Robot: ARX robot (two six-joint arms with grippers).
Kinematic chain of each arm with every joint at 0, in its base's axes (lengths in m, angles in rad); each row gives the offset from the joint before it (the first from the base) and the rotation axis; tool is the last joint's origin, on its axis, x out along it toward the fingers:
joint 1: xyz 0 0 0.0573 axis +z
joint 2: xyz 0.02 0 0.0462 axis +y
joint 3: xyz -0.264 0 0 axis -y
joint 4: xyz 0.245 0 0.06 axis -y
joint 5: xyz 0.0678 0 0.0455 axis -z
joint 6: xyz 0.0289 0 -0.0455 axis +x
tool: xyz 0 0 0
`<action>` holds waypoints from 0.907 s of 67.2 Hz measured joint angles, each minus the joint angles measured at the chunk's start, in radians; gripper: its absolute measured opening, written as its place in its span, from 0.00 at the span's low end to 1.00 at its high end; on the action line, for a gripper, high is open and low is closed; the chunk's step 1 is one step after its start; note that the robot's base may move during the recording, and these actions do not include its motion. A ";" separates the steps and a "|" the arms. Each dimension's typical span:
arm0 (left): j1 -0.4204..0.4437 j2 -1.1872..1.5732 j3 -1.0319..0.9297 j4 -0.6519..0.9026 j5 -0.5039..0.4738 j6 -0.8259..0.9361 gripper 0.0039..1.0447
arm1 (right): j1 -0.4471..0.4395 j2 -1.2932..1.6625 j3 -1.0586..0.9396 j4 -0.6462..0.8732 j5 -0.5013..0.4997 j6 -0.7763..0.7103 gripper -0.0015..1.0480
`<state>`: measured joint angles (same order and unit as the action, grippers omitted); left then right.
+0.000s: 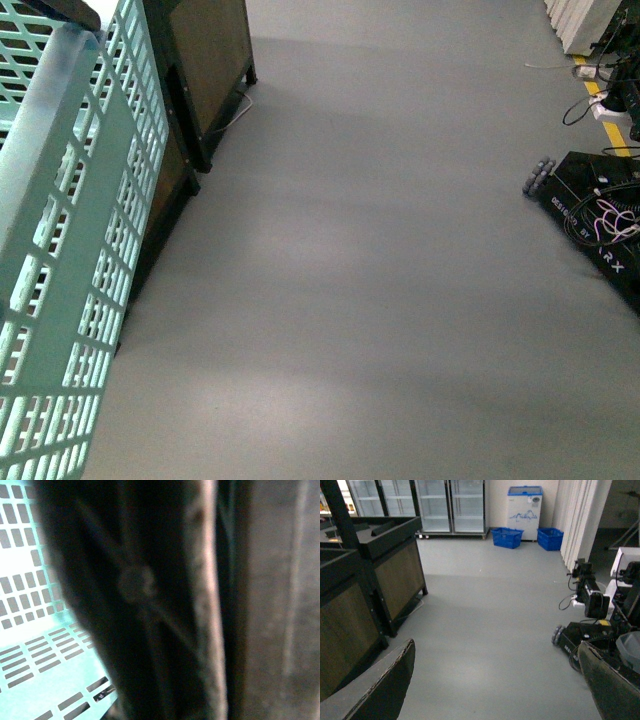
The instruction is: Pick mango and avocado into basket
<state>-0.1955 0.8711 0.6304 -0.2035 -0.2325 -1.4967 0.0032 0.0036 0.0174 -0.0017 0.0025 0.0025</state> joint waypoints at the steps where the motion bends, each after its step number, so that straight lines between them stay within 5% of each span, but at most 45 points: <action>1: 0.000 0.000 0.000 0.000 0.000 0.000 0.13 | 0.000 0.000 0.000 0.000 0.000 0.000 0.92; 61: -0.002 -0.001 0.002 0.000 0.000 -0.004 0.13 | 0.000 -0.001 0.000 0.000 0.000 0.000 0.92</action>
<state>-0.1970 0.8703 0.6323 -0.2035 -0.2321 -1.5005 0.0032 0.0029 0.0174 -0.0013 0.0025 0.0025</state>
